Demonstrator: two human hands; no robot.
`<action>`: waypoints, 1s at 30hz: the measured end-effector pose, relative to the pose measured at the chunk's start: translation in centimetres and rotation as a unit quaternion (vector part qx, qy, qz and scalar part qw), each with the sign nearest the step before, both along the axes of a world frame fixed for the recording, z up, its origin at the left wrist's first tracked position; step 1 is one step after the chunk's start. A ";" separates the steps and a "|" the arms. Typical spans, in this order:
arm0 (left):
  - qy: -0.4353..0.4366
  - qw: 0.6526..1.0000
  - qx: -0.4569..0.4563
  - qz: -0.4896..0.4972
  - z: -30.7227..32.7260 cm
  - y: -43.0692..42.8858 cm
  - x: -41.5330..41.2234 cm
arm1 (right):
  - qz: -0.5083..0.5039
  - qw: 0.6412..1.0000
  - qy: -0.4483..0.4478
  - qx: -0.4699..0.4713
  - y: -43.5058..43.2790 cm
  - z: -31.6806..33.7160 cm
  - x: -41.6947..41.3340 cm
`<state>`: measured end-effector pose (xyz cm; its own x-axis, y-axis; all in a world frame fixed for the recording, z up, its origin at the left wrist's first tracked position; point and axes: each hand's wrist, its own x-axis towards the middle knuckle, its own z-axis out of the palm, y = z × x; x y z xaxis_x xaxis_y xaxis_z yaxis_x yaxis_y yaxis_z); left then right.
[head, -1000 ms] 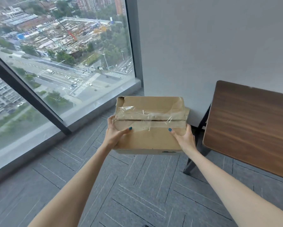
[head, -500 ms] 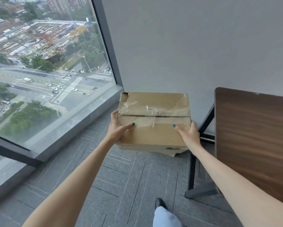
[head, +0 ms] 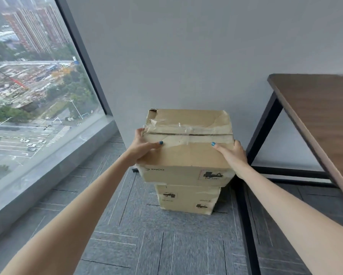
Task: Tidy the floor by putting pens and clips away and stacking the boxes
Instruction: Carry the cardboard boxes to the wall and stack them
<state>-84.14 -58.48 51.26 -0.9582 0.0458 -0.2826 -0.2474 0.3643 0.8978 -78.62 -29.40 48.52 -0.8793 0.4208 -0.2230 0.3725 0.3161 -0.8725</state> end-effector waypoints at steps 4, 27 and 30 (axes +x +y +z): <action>-0.003 1.000 -0.004 -0.022 -5.3 1.2 -3.2 | -0.010 1.000 -0.002 0.021 1.5 -4.8 -1.9; 0.109 0.953 -0.228 -0.168 -12.5 0.5 -5.5 | 0.254 0.947 -0.017 0.197 2.4 -9.7 -4.1; 0.131 0.917 -0.292 -0.237 -12.8 0.2 -4.9 | 0.301 0.910 -0.056 0.280 2.6 -9.9 -3.5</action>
